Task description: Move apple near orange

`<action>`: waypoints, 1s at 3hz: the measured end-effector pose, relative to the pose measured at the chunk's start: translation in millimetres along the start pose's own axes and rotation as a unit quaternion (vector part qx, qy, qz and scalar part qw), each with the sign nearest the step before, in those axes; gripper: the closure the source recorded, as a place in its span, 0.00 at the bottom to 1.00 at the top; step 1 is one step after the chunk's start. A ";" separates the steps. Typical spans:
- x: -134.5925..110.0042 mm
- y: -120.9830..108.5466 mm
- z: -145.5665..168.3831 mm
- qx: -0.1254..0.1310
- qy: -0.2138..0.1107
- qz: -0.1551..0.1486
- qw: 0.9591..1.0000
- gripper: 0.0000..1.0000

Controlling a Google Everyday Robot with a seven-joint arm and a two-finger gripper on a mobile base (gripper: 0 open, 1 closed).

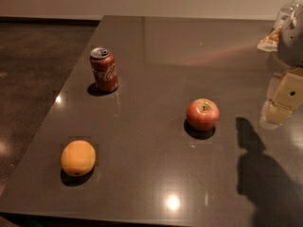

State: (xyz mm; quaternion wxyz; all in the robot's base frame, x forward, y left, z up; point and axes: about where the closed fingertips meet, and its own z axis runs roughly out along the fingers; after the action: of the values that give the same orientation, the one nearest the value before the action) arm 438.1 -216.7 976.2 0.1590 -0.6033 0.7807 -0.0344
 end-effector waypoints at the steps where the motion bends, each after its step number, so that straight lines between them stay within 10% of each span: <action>1: 0.0 0.0 0.0 0.000 0.000 0.000 1.000 0.00; 3: -6.9 -5.5 13.0 -0.018 -0.027 -0.005 0.999 0.00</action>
Offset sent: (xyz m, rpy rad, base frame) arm 0.0066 -0.0001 -0.0080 0.0224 0.0400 0.0111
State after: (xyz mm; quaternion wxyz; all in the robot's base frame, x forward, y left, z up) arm 448.6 -209.8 966.6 0.1684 -0.6105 0.7739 -0.0047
